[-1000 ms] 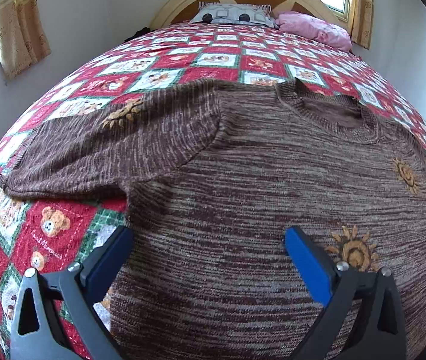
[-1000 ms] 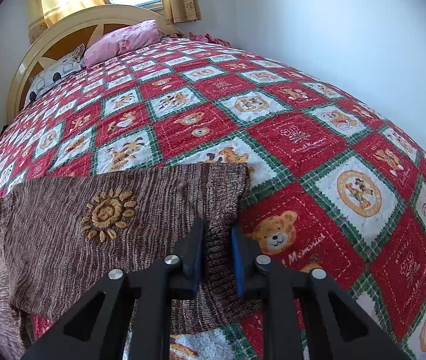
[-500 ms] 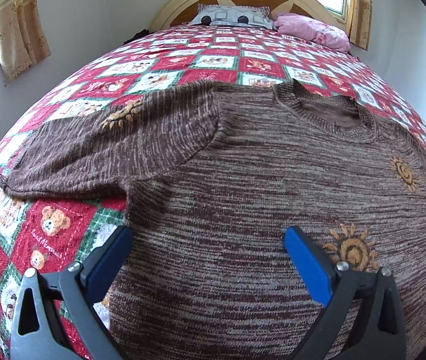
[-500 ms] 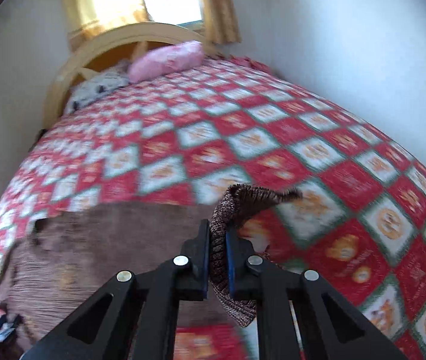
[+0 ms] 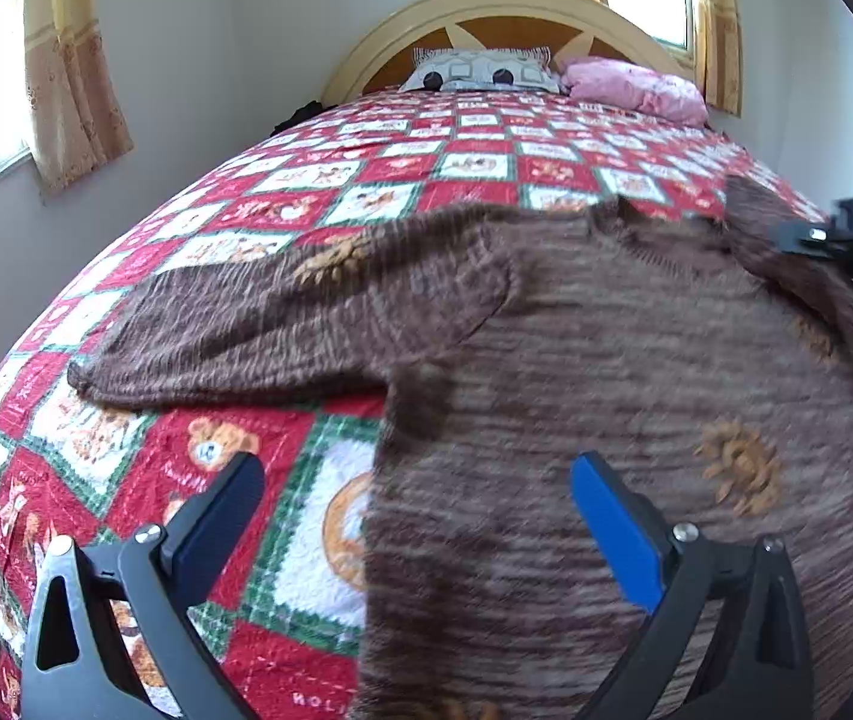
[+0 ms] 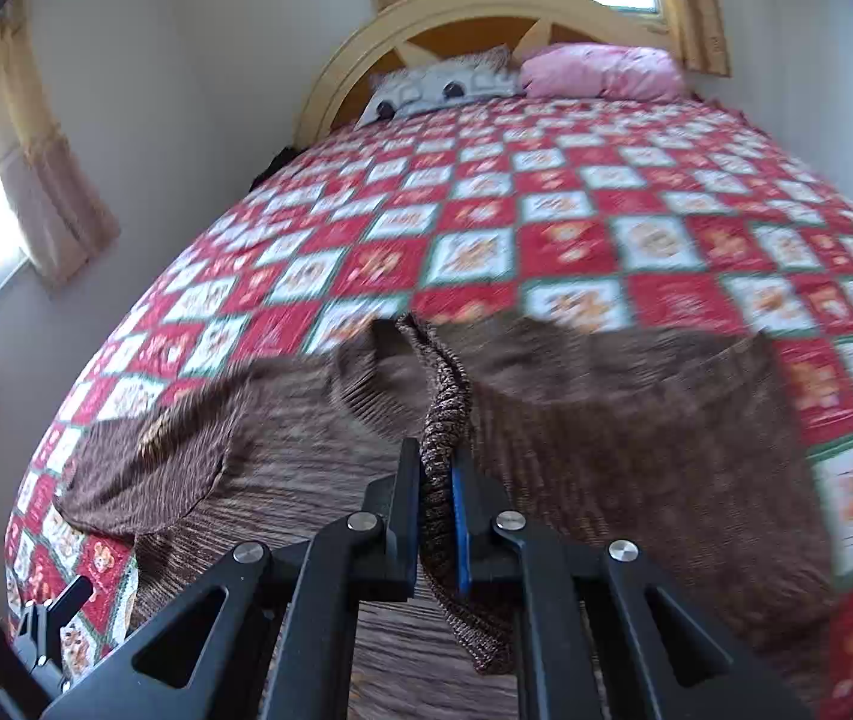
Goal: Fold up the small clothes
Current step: 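Carry the held sleeve across the sweater body and open the right gripper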
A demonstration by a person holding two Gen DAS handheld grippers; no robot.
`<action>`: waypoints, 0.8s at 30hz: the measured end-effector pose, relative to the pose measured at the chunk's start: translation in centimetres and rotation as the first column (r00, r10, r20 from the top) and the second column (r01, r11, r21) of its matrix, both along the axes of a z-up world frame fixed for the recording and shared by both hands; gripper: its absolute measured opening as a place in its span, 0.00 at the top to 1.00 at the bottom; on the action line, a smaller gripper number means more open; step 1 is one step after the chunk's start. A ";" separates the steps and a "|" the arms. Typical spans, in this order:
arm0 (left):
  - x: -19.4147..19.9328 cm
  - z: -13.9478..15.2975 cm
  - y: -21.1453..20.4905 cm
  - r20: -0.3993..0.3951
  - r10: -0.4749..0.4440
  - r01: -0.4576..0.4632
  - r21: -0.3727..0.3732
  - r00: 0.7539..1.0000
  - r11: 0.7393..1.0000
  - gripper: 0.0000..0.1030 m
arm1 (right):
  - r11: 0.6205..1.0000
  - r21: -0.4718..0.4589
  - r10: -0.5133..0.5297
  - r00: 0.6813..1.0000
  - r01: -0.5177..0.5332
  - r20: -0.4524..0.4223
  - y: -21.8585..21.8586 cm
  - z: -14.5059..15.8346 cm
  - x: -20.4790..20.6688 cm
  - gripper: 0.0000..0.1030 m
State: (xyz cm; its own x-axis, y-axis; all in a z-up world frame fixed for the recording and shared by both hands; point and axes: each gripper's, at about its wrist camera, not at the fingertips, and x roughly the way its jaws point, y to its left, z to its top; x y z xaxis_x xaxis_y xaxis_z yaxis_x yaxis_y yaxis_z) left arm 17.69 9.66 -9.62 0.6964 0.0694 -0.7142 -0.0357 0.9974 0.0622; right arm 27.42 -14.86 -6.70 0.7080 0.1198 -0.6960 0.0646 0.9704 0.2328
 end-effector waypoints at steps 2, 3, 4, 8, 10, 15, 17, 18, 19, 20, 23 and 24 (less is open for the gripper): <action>0.2 -0.4 0.2 -0.020 -0.002 0.001 -0.034 1.000 0.999 0.00 | 0.999 0.026 0.021 1.000 -0.020 -0.019 1.7 -1.4 0.9 0.92; 0.2 -0.5 0.2 -0.023 -0.003 0.002 -0.038 1.000 0.999 0.00 | 0.999 0.029 0.024 0.999 -0.023 -0.029 1.9 -1.9 1.3 0.92; 0.4 -0.6 0.0 -0.023 -0.005 0.004 -0.029 1.000 1.000 0.00 | 0.999 0.030 0.027 0.999 -0.026 -0.037 2.6 -2.4 1.6 0.92; 0.5 -0.9 -0.1 -0.038 -0.014 0.013 -0.028 0.999 1.000 0.00 | 0.999 0.000 0.049 0.998 -0.049 -0.050 4.1 -3.5 2.2 0.92; 0.7 -1.1 0.1 -0.048 -0.011 0.009 -0.046 0.999 0.999 0.00 | 0.998 -0.010 0.060 0.997 -0.061 -0.049 4.9 -3.8 2.6 0.92; 0.8 -1.5 0.6 -0.066 -0.011 0.005 -0.084 0.998 0.996 0.00 | 0.998 0.004 0.065 0.997 -0.065 -0.045 6.3 -4.2 3.9 0.92; 0.8 -1.6 0.6 -0.069 -0.012 0.007 -0.086 0.998 0.996 0.00 | 0.996 0.022 0.092 0.995 -0.091 -0.037 6.9 -4.6 4.4 0.88; 0.7 -1.6 0.6 -0.070 -0.013 0.007 -0.085 0.997 0.996 0.00 | 0.994 0.045 0.106 0.994 -0.105 -0.038 7.0 -4.8 4.7 0.87; 0.7 -1.6 0.6 -0.070 -0.014 0.007 -0.086 0.997 0.996 0.00 | 0.989 0.081 0.124 0.991 -0.121 -0.042 6.9 -5.0 4.8 0.83; 0.7 -1.6 0.6 -0.070 -0.014 0.007 -0.086 0.997 0.996 0.00 | 0.982 0.127 0.149 0.988 -0.141 -0.049 6.7 -5.1 4.9 0.79; 0.8 -1.7 0.6 -0.074 -0.016 0.009 -0.091 0.997 0.996 0.00 | 0.954 0.238 0.190 0.982 -0.180 -0.019 5.4 -3.8 4.0 0.78; 0.8 -1.7 0.6 -0.074 -0.016 0.010 -0.091 0.997 0.996 0.00 | 0.948 0.257 0.193 0.981 -0.189 0.009 4.7 -3.0 3.2 0.78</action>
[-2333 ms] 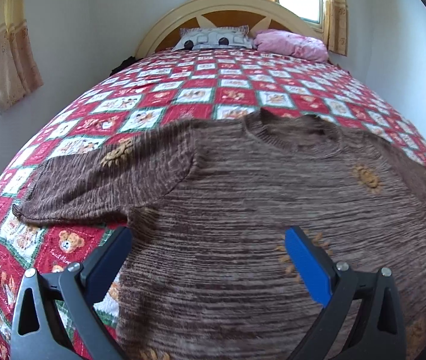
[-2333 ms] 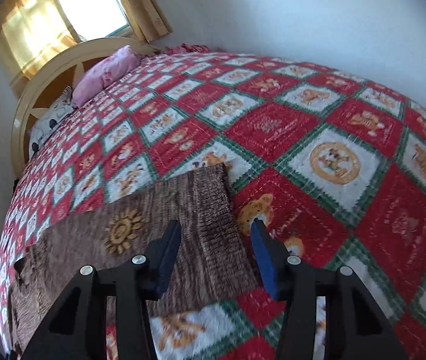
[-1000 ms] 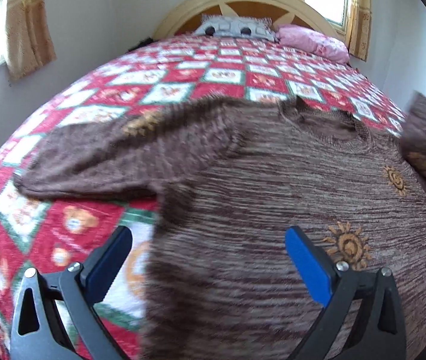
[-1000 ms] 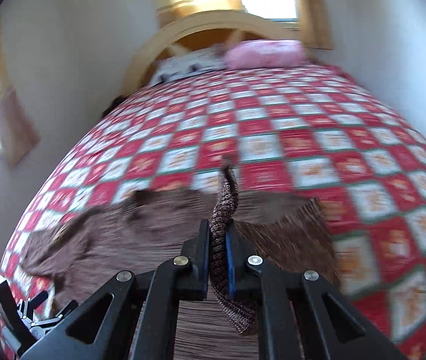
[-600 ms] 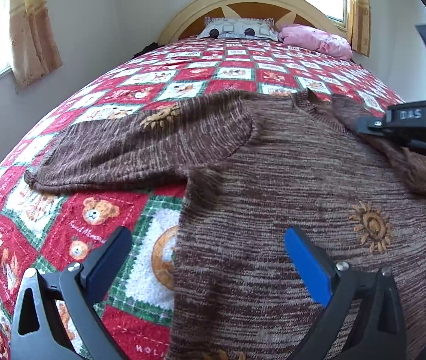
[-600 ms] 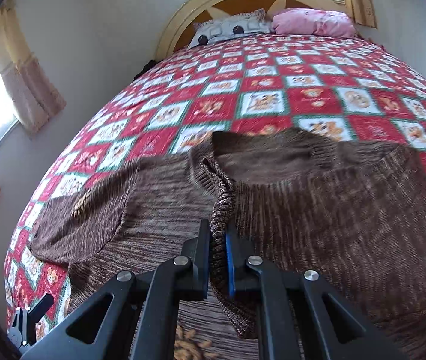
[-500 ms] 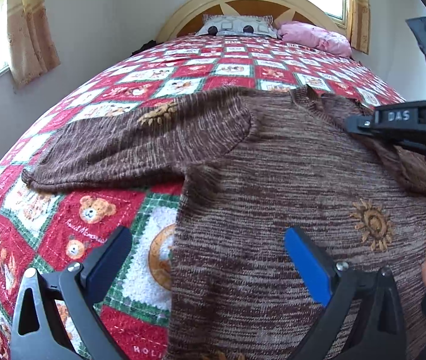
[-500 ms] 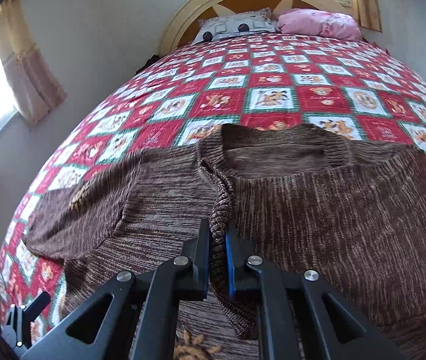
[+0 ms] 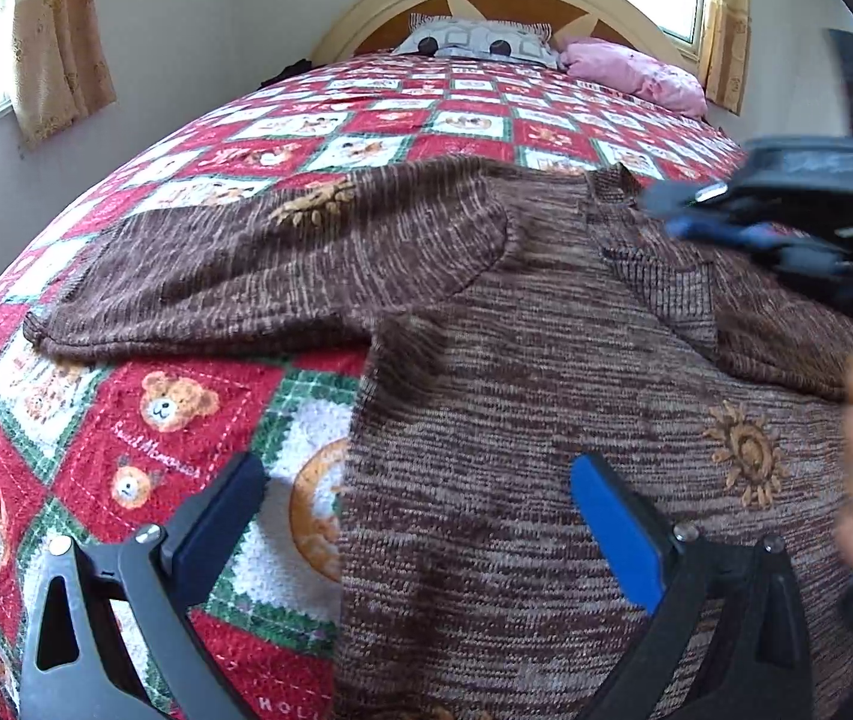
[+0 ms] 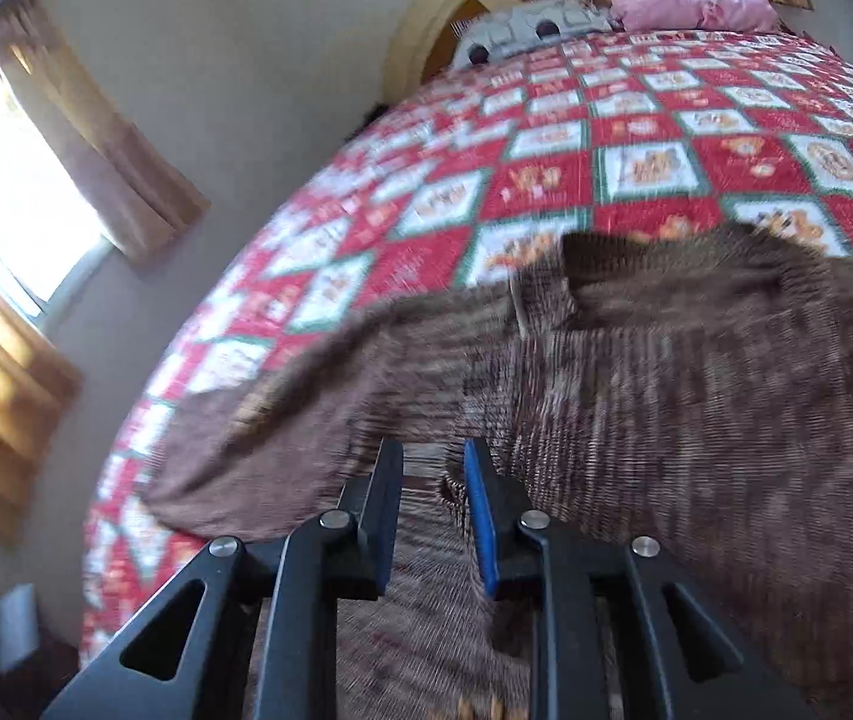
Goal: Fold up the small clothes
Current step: 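Carry the held sleeve across the sweater body and open the right gripper, then roll the left gripper and grasp the other sleeve cuff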
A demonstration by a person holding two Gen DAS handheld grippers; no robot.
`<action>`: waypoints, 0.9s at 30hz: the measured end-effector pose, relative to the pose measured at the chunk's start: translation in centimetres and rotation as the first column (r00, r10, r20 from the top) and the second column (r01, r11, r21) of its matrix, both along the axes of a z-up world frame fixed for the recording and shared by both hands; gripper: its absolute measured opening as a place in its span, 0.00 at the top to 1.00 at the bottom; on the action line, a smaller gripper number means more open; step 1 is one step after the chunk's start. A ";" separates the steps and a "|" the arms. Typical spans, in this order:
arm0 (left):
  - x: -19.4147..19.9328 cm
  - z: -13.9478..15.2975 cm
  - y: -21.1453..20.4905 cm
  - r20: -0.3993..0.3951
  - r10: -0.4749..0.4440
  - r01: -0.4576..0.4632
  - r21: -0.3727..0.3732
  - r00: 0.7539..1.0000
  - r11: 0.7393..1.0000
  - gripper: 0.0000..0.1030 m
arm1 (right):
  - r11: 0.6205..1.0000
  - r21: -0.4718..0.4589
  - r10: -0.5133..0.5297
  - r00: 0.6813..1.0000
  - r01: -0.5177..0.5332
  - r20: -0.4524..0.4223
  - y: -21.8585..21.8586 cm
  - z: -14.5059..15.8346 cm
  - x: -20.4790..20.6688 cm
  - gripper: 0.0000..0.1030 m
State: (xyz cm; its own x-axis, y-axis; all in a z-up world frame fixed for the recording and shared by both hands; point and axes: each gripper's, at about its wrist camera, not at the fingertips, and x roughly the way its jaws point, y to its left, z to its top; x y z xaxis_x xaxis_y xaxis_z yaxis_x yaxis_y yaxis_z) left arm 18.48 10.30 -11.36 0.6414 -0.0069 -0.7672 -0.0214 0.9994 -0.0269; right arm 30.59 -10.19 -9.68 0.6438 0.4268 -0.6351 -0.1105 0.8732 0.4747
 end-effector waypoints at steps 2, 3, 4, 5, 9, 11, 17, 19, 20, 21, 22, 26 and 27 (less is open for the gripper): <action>0.0 0.0 0.0 0.000 0.000 0.000 -0.001 1.000 1.000 0.00 | 1.000 0.015 -0.022 0.998 0.021 0.054 -2.1 1.4 -2.0 0.78; 0.0 0.0 0.0 -0.001 0.000 0.000 0.000 1.000 1.000 0.00 | 0.999 -0.011 -0.051 0.997 0.052 0.053 -2.9 1.7 -2.7 0.78; 0.0 0.0 -0.1 -0.002 0.000 0.000 0.001 1.000 1.000 0.00 | 0.995 -0.052 -0.087 0.995 0.089 0.040 -3.9 1.8 -3.3 0.78; 0.0 0.0 0.0 -0.001 0.000 0.000 0.003 1.000 1.000 0.00 | 0.988 -0.091 -0.121 0.992 0.123 0.030 -5.1 1.6 -4.0 0.78; 0.0 -0.1 0.0 -0.002 0.001 -0.001 0.008 1.000 1.000 0.00 | 0.952 -0.213 -0.229 0.973 0.221 -0.010 -9.6 0.3 -6.8 0.78; 0.0 -0.1 -0.1 -0.004 0.002 -0.002 0.009 1.000 1.000 0.00 | 0.944 -0.212 -0.269 0.962 0.253 -0.053 -11.7 -0.9 -8.2 0.78; -0.1 0.0 0.0 -0.005 0.008 -0.008 0.015 1.000 1.000 0.00 | 0.894 -0.254 -0.381 0.925 0.368 -0.003 -15.8 -0.8 -12.0 0.79; -0.1 0.0 0.0 -0.005 0.008 -0.008 0.016 1.000 1.000 0.00 | 0.881 -0.273 -0.404 0.915 0.387 -0.007 -16.6 -1.0 -12.3 0.79; -0.1 0.0 0.0 -0.005 0.008 -0.008 0.016 1.000 1.000 0.00 | 0.839 -0.344 -0.450 0.893 0.421 -0.007 -16.8 -1.2 -12.4 0.69; -0.1 0.0 0.0 -0.005 0.009 -0.009 0.015 1.000 1.000 0.00 | 0.825 -0.355 -0.472 0.882 0.440 -0.004 -17.2 -1.4 -12.6 0.67; -0.1 0.0 0.0 -0.004 0.009 -0.009 0.013 1.000 1.000 0.00 | 0.834 -0.322 -0.477 0.879 0.448 -0.011 -17.8 -1.5 -12.8 0.67; -0.1 -0.1 0.0 -0.008 0.009 -0.009 0.020 1.000 1.000 0.00 | 0.825 -0.333 -0.478 0.878 0.456 0.018 -17.6 0.3 -12.5 0.67; -0.1 -0.1 -0.1 -0.008 0.010 -0.010 0.023 1.000 1.000 0.00 | 0.828 -0.320 -0.467 0.882 0.460 0.058 -17.1 1.2 -12.3 0.67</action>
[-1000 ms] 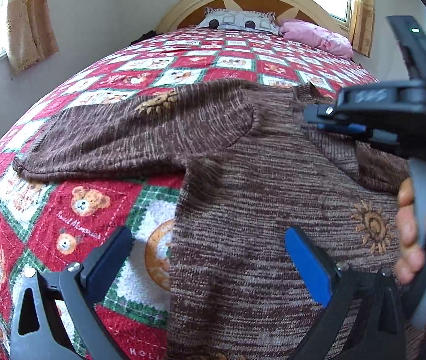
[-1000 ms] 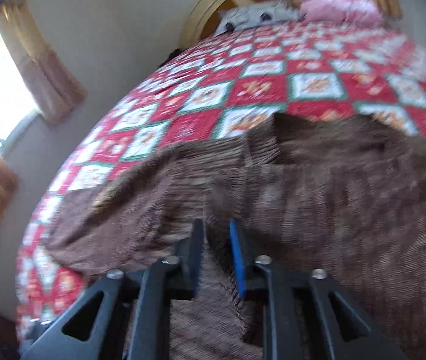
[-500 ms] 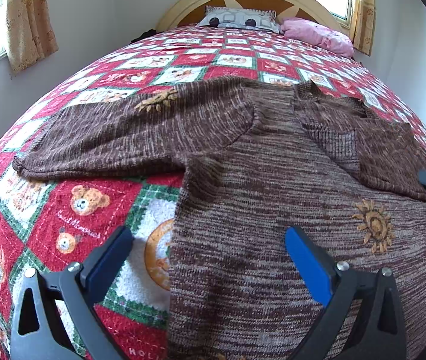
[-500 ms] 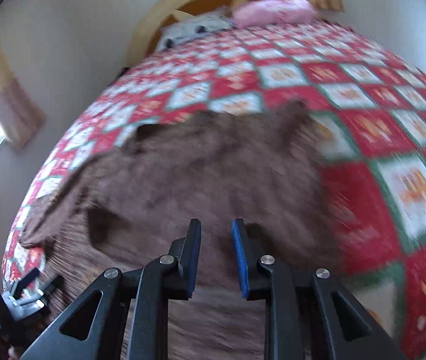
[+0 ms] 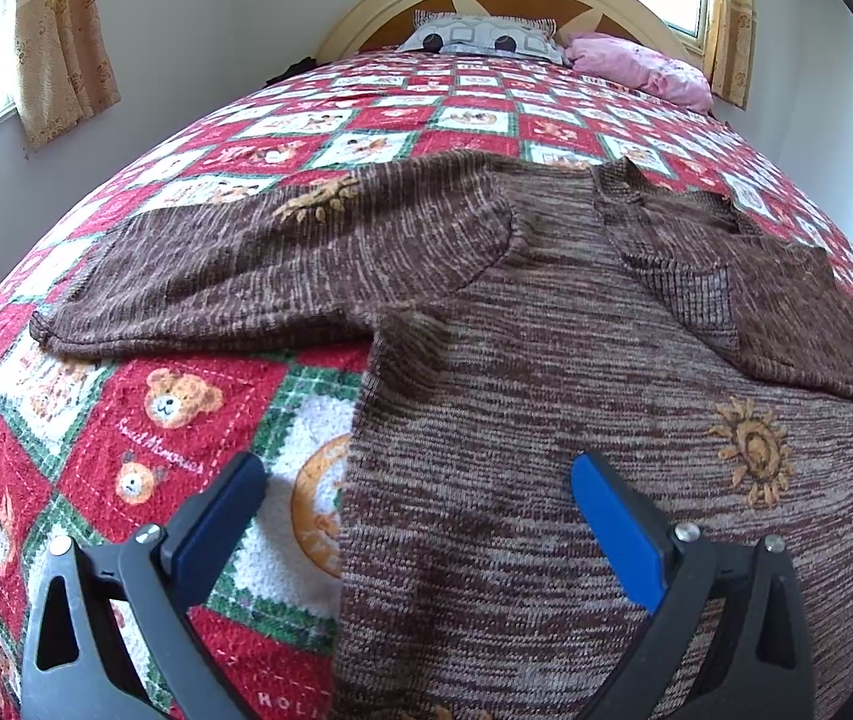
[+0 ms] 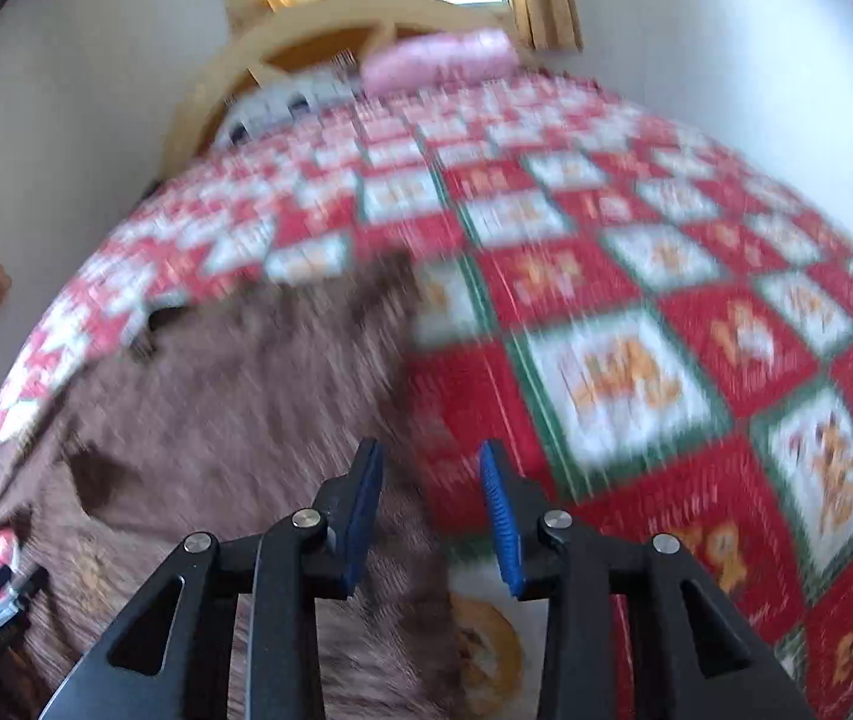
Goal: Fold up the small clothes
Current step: 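Roll the left gripper and grasp the other sleeve cuff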
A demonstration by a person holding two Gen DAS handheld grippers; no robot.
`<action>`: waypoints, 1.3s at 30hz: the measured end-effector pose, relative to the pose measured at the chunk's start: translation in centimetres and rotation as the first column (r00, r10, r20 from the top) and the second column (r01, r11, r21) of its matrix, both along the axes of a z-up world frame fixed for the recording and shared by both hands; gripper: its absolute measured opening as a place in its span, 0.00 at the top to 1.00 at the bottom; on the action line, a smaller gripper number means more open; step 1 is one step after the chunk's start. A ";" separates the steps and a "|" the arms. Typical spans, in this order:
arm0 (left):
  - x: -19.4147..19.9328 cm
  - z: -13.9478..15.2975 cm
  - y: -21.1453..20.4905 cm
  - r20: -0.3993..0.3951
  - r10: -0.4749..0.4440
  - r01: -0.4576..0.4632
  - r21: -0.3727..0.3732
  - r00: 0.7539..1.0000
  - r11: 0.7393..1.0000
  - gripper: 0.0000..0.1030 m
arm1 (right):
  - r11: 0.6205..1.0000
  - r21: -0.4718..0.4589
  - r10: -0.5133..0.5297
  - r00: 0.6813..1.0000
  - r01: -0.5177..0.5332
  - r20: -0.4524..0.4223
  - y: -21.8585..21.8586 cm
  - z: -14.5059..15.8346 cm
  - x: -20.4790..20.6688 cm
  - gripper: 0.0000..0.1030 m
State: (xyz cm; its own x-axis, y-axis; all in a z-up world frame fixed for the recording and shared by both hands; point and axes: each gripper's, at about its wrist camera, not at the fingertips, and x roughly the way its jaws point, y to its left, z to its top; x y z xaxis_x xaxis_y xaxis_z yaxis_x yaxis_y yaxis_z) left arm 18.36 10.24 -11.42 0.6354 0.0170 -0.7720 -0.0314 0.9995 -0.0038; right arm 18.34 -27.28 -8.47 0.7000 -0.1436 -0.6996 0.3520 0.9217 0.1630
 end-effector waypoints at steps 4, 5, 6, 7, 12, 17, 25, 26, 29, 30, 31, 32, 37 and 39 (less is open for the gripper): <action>0.0 0.0 0.0 -0.001 0.004 -0.004 0.004 1.000 1.000 0.00 | 0.994 0.022 0.104 0.993 -0.105 0.048 3.4 1.2 1.8 0.67; 0.0 0.0 0.0 -0.001 0.005 -0.005 0.006 1.000 1.000 0.00 | 0.988 0.049 0.146 0.989 -0.148 0.036 4.7 0.7 2.5 0.67; 0.0 0.0 0.0 -0.002 0.007 -0.007 0.008 1.000 1.000 0.00 | 0.974 0.088 0.206 0.978 -0.208 0.023 6.4 0.1 3.5 0.67; 0.0 0.0 0.0 -0.002 0.008 -0.008 0.009 1.000 1.000 0.00 | 0.961 0.111 0.255 0.967 -0.255 0.011 8.1 -0.6 4.1 0.68; -0.1 0.3 0.4 0.000 0.010 -0.010 -0.011 1.000 1.000 0.00 | 0.883 0.139 0.459 0.886 -0.449 -0.056 17.2 -3.9 7.2 0.69; -1.4 3.0 4.8 0.079 0.100 -0.096 -0.051 0.992 0.994 0.00 | 0.873 0.076 0.483 0.875 -0.482 0.002 17.7 -2.6 6.2 0.67; 1.6 5.0 17.4 0.145 0.475 -0.468 -0.081 0.868 0.880 0.00 | 0.916 0.186 0.342 0.934 -0.356 0.101 12.6 -3.5 3.8 0.36; 2.1 4.7 18.5 0.123 0.507 -0.499 -0.094 0.853 0.862 0.00 | 0.914 0.209 0.339 0.937 -0.348 0.079 12.5 -4.0 4.1 0.36; 3.3 2.9 21.7 0.031 0.570 -0.555 -0.188 0.821 0.810 0.08 | 0.912 0.202 0.347 0.934 -0.356 0.080 13.0 -3.9 3.8 0.36; 3.8 2.2 22.4 -0.003 0.576 -0.563 -0.214 0.818 0.798 0.14 | 0.912 0.199 0.349 0.934 -0.358 0.079 13.0 -3.9 3.6 0.36; 4.5 1.2 23.0 -0.047 0.574 -0.567 -0.236 0.818 0.789 0.20 | 0.912 0.197 0.351 0.933 -0.359 0.073 13.0 -4.0 3.7 0.36; 4.8 0.8 22.9 -0.067 0.575 -0.573 -0.235 0.815 0.785 0.20 | 0.912 0.199 0.351 0.934 -0.358 0.070 13.0 -4.0 3.7 0.36; 5.6 0.8 21.3 -0.020 0.567 -0.560 -0.183 0.824 0.808 0.29 | 0.910 0.219 0.346 0.936 -0.352 0.068 12.7 -4.3 3.6 0.36; 5.9 0.6 21.2 -0.006 0.568 -0.561 -0.167 0.823 0.811 0.46 | 0.911 0.216 0.346 0.936 -0.351 0.065 12.8 -4.3 3.5 0.36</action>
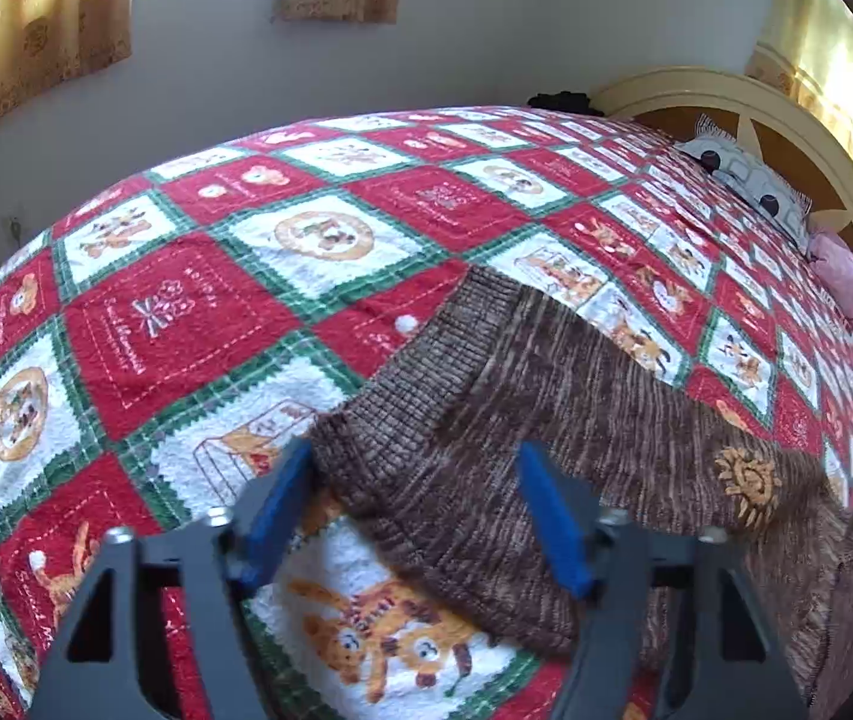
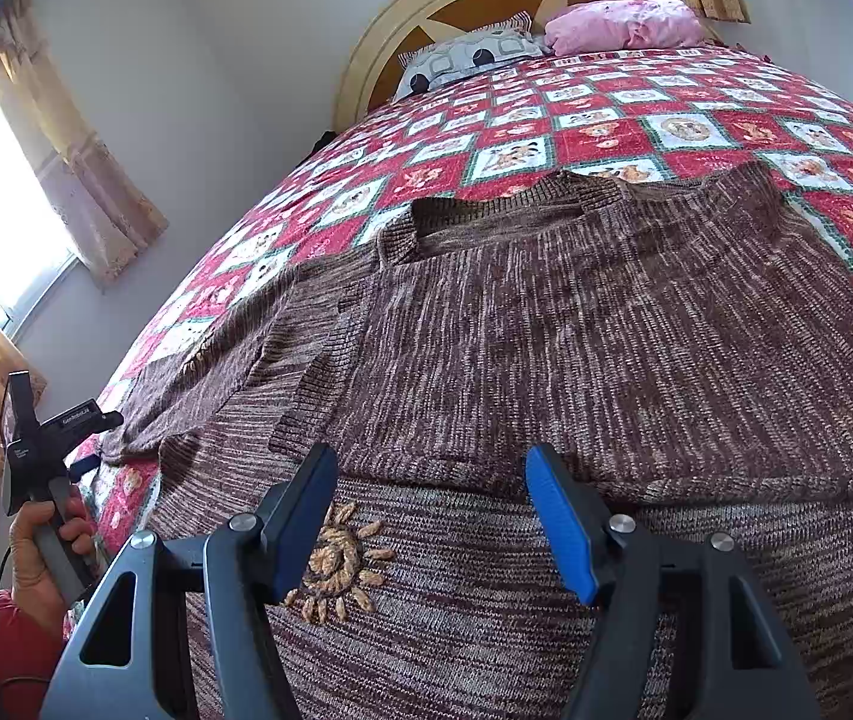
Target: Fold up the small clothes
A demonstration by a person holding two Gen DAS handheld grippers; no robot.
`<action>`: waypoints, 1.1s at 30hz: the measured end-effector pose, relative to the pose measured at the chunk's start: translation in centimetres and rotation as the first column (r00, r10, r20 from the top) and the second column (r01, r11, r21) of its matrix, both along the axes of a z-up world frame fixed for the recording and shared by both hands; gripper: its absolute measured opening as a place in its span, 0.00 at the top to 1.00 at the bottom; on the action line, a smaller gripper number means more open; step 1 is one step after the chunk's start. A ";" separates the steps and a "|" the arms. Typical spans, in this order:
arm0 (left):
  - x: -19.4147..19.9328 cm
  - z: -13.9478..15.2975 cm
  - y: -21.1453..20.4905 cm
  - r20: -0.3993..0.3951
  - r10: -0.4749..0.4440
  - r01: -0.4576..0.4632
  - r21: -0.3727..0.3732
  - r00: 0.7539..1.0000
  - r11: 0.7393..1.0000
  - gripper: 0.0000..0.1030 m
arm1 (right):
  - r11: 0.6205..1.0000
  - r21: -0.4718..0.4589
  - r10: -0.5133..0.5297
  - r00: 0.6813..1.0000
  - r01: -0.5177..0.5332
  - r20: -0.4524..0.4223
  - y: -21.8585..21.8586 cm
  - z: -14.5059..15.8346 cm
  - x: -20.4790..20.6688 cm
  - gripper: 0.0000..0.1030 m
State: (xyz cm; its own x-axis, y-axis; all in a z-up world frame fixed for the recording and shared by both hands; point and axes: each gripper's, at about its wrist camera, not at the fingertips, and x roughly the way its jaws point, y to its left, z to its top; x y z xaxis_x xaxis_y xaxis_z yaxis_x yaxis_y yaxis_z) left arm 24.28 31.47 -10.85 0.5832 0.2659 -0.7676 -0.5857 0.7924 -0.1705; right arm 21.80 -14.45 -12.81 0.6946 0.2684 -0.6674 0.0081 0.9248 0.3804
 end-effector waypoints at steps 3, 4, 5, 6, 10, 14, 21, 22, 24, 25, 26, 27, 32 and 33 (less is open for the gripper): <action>0.4 0.0 0.5 0.006 0.002 -0.002 0.001 1.000 1.000 0.68 | 1.000 -0.005 0.001 1.000 -0.001 -0.003 0.1 -0.1 0.0 0.36; 0.4 0.0 0.6 0.016 -0.008 0.008 -0.008 1.000 1.000 0.84 | 1.000 -0.005 0.001 1.000 -0.001 -0.005 0.1 -0.1 0.0 0.36; 0.4 0.0 0.8 0.024 -0.023 0.024 -0.022 0.999 0.999 0.87 | 1.000 -0.005 0.001 1.000 -0.001 -0.006 0.1 -0.1 0.0 0.36; 0.6 0.1 0.8 0.024 -0.031 0.032 -0.026 0.999 0.999 0.88 | 1.000 -0.003 0.002 1.000 -0.002 -0.007 0.1 -0.1 0.0 0.36; 1.5 0.5 -0.3 -0.013 -0.040 0.041 0.043 0.999 0.998 0.90 | 1.000 0.018 -0.001 1.000 0.001 -0.008 -0.2 -0.3 0.1 0.36; 2.1 2.8 -3.2 0.048 -0.121 0.118 0.059 0.992 0.991 0.90 | 0.999 0.032 -0.004 1.000 0.004 0.001 -0.4 -0.3 0.0 0.36; 2.0 7.1 -15.8 0.127 -0.408 0.375 0.221 0.904 0.900 0.90 | 0.999 0.046 -0.009 1.000 0.008 0.013 -0.6 -0.1 -0.2 0.36; 1.9 7.3 -18.3 0.127 -0.455 0.418 0.239 0.881 0.876 0.90 | 0.999 0.048 -0.010 1.000 0.010 0.015 -0.7 -0.1 -0.2 0.36; 1.5 7.5 -21.3 0.127 -0.528 0.485 0.261 0.840 0.835 0.90 | 0.998 0.058 -0.016 1.000 0.014 0.022 -0.8 -0.1 -0.4 0.36; 1.1 7.4 -23.4 0.128 -0.571 0.527 0.264 0.811 0.808 0.90 | 0.998 0.065 -0.018 1.000 0.016 0.025 -0.9 -0.1 -0.4 0.36; 0.9 7.2 -24.7 0.126 -0.602 0.560 0.258 0.788 0.787 0.90 | 0.997 0.075 -0.021 0.999 0.019 0.029 -1.1 -0.1 -0.5 0.36; 0.7 6.9 -25.9 0.123 -0.625 0.586 0.248 0.770 0.771 0.90 | 0.996 0.081 -0.023 0.999 0.020 0.031 -1.1 0.0 -0.6 0.36; 0.3 4.2 -29.9 0.071 -0.682 0.660 0.198 0.728 0.725 0.90 | 0.994 0.109 -0.036 0.999 0.031 0.040 -1.6 -0.1 -0.7 0.38; 0.5 3.9 -30.0 0.074 -0.676 0.660 0.163 0.733 0.733 0.90 | 0.995 0.096 -0.038 0.999 0.035 0.030 -1.6 -0.2 -0.7 0.38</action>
State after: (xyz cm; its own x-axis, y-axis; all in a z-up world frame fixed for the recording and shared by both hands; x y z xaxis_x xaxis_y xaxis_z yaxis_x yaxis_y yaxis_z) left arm 24.80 1.48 -6.92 0.7292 -0.1452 -0.6687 0.1216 0.9892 -0.0823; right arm 21.14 -16.00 -12.97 0.7255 0.3037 -0.6176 0.0277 0.8838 0.4671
